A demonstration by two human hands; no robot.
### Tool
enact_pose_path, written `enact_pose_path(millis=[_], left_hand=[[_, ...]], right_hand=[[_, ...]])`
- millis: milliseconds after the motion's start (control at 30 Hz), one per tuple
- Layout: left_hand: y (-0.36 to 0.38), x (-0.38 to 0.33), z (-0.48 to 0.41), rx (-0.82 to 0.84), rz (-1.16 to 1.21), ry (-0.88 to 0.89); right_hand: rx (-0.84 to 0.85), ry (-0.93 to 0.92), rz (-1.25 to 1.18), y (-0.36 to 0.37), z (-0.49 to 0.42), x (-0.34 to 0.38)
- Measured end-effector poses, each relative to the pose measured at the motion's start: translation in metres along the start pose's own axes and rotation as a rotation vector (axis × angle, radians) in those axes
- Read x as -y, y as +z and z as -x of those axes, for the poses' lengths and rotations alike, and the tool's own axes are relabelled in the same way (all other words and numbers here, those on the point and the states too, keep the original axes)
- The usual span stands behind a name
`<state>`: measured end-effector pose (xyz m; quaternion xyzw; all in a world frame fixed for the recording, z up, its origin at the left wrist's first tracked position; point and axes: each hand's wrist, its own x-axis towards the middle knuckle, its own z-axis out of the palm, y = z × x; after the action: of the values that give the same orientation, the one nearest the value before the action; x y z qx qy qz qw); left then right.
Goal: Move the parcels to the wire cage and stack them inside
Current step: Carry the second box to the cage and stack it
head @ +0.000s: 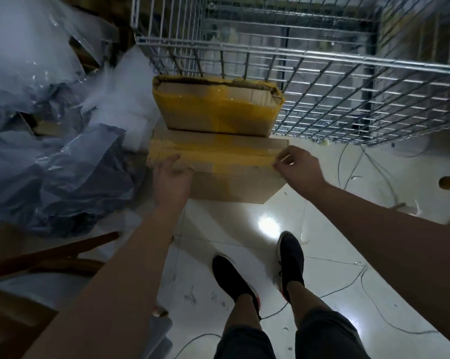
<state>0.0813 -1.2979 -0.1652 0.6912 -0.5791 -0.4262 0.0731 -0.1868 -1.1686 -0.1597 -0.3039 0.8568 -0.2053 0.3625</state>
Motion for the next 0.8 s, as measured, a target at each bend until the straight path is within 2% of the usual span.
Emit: enact_pose_path(millis=[100, 233, 500, 667, 800], left_hand=[[0.001, -0.015, 0.019, 0.09, 0.058, -0.051], [-0.007, -0.049, 0.055, 0.148, 0.05, 0.021], [-0.067, -0.165, 0.158, 0.233, -0.155, 0.376], [-0.082, -0.24, 0.222, 0.264, -0.147, 0.545], [-0.067, -0.292, 0.267, 0.365, -0.09, 0.627]], right_hand=[[0.063, -0.033, 0.018, -0.004, 0.019, 0.022], [0.103, -0.071, -0.009, -0.022, 0.056, 0.053], [0.149, -0.051, -0.12, -0.131, 0.155, 0.109], [0.039, -0.003, -0.227, -0.214, 0.218, 0.112], [-0.075, 0.03, -0.338, -0.274, 0.258, 0.094]])
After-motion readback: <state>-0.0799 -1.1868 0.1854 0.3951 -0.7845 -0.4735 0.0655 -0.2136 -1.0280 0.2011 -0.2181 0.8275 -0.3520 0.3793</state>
